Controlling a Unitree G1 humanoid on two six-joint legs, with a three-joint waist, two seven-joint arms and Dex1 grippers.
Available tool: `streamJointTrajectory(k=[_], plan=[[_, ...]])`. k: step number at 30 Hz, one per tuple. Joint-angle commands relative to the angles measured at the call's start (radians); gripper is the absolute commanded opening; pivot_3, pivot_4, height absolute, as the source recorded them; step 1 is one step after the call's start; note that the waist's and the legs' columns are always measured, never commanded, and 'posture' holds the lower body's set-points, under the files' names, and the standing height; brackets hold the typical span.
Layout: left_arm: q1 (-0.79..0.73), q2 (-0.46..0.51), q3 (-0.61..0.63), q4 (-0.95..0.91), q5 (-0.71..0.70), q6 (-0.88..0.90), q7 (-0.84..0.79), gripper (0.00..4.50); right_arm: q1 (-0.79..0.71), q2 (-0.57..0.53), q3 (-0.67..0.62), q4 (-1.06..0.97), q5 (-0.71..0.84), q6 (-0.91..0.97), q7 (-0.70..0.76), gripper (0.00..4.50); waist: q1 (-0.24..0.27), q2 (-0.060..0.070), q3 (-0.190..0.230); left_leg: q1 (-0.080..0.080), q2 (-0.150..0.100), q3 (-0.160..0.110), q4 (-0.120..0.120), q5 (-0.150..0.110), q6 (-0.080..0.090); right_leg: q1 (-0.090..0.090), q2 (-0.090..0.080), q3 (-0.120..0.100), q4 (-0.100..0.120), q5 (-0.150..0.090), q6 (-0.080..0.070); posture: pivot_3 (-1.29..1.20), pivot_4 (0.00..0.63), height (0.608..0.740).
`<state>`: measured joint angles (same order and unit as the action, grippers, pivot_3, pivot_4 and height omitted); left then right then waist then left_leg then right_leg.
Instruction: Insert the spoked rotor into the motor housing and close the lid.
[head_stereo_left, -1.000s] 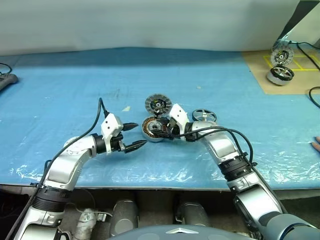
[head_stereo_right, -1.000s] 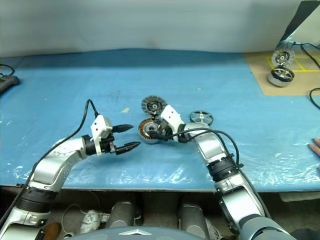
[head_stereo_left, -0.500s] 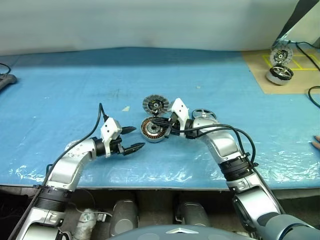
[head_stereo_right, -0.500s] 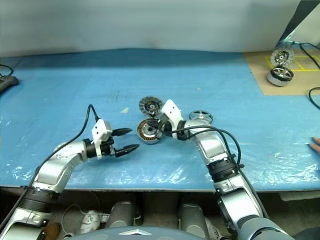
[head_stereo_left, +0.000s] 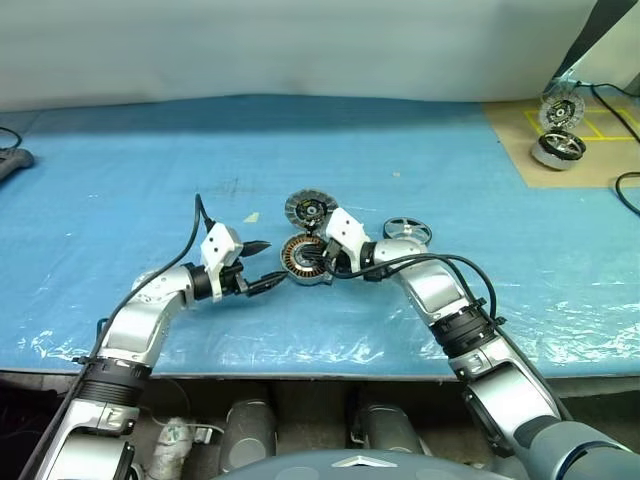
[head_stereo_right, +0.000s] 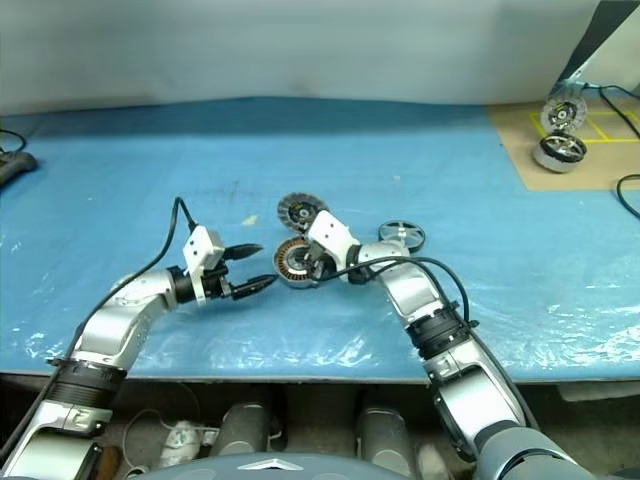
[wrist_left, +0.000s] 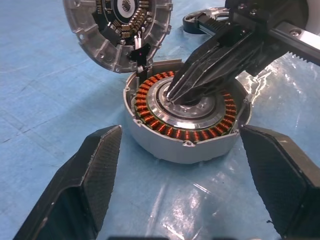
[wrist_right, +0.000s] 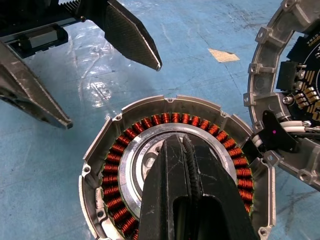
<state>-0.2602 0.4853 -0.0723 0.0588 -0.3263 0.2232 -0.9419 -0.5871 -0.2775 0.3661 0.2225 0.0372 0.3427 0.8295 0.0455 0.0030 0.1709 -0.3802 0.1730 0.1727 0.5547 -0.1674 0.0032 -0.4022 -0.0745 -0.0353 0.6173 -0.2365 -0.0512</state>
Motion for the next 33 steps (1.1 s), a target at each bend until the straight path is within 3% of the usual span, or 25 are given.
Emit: streamJointTrajectory(k=[1, 4, 8, 14, 16, 19, 24, 29, 33], plan=[[-0.002, -0.005, 0.002, -0.030, 0.007, -0.013, 0.008, 4.03, 0.015, -0.004, -0.026, -0.005, 0.008, -0.003, -0.005, 0.02, 0.000, 0.000, 0.000, 0.000, 0.000, 0.000, 0.000, 0.000, 0.000, 0.000, 0.000, 0.000, 0.000, 0.000, 0.000, 0.00, 0.150, 0.740], [-0.004, -0.010, -0.004, -0.033, 0.005, -0.009, 0.006, 4.03, 0.013, 0.007, -0.118, -0.077, 0.106, 0.028, 0.007, 0.02, 0.001, 0.000, 0.000, -0.001, 0.000, 0.000, 0.000, 0.000, 0.000, 0.000, 0.000, 0.000, 0.000, 0.000, 0.000, 0.00, 0.150, 0.740], [-0.006, -0.022, -0.011, -0.035, -0.004, -0.004, 0.000, 4.03, 0.007, -0.044, -0.221, -0.264, 0.267, 0.224, 0.060, 0.02, 0.003, -0.001, 0.001, -0.004, 0.000, 0.000, 0.000, 0.001, 0.001, -0.004, 0.000, 0.000, 0.000, 0.000, 0.000, 0.00, 0.150, 0.740], [0.002, -0.032, -0.008, -0.076, -0.026, 0.006, -0.013, 4.03, 0.074, -0.261, -0.299, -0.568, 0.354, 0.438, 0.074, 0.02, 0.013, -0.001, 0.001, -0.004, 0.000, 0.000, 0.000, 0.001, 0.002, -0.003, 0.000, 0.000, -0.001, 0.000, 0.000, 0.00, 0.150, 0.740], [0.009, -0.032, -0.007, -0.089, -0.031, 0.009, -0.017, 4.03, 0.096, -0.364, -0.287, -0.593, 0.289, 0.419, 0.063, 0.02, 0.018, -0.001, 0.001, -0.003, 0.000, 0.000, -0.001, 0.000, 0.000, -0.002, 0.000, 0.000, -0.002, 0.000, 0.000, 0.00, 0.150, 0.740], [0.027, -0.037, -0.009, -0.087, -0.027, -0.008, -0.020, 4.03, 0.113, -0.480, -0.290, -0.555, 0.200, 0.355, 0.035, 0.59, 0.021, -0.001, 0.001, -0.001, 0.000, 0.000, -0.001, 0.000, 0.000, -0.002, 0.000, 0.001, -0.002, 0.000, 0.000, 0.00, 0.150, 0.740], [0.038, -0.049, -0.012, -0.058, -0.018, -0.037, -0.029, 4.03, 0.128, -0.586, -0.271, -0.520, 0.137, 0.342, 0.037, 2.36, 0.024, -0.001, 0.001, -0.001, 0.000, 0.001, -0.002, 0.000, 0.000, -0.002, 0.000, 0.001, -0.002, 0.000, 0.001, 0.00, 0.150, 0.740], [0.012, -0.066, -0.011, -0.005, -0.009, -0.061, -0.032, 4.03, 0.105, -0.602, -0.254, -0.453, 0.106, 0.383, 0.026, 4.08, 0.023, -0.001, 0.001, -0.001, 0.000, 0.001, -0.002, 0.000, 0.000, -0.002, 0.000, 0.001, -0.003, 0.000, 0.000, 0.00, 0.150, 0.740], [0.008, -0.078, -0.028, 0.036, 0.020, -0.114, -0.037, 4.03, -0.005, -0.522, -0.258, -0.327, 0.096, 0.473, -0.056, 4.08, 0.019, -0.001, 0.001, -0.001, -0.001, 0.001, 0.000, 0.000, 0.001, -0.002, 0.000, 0.002, -0.002, 0.000, 0.000, 0.00, 0.150, 0.740]])
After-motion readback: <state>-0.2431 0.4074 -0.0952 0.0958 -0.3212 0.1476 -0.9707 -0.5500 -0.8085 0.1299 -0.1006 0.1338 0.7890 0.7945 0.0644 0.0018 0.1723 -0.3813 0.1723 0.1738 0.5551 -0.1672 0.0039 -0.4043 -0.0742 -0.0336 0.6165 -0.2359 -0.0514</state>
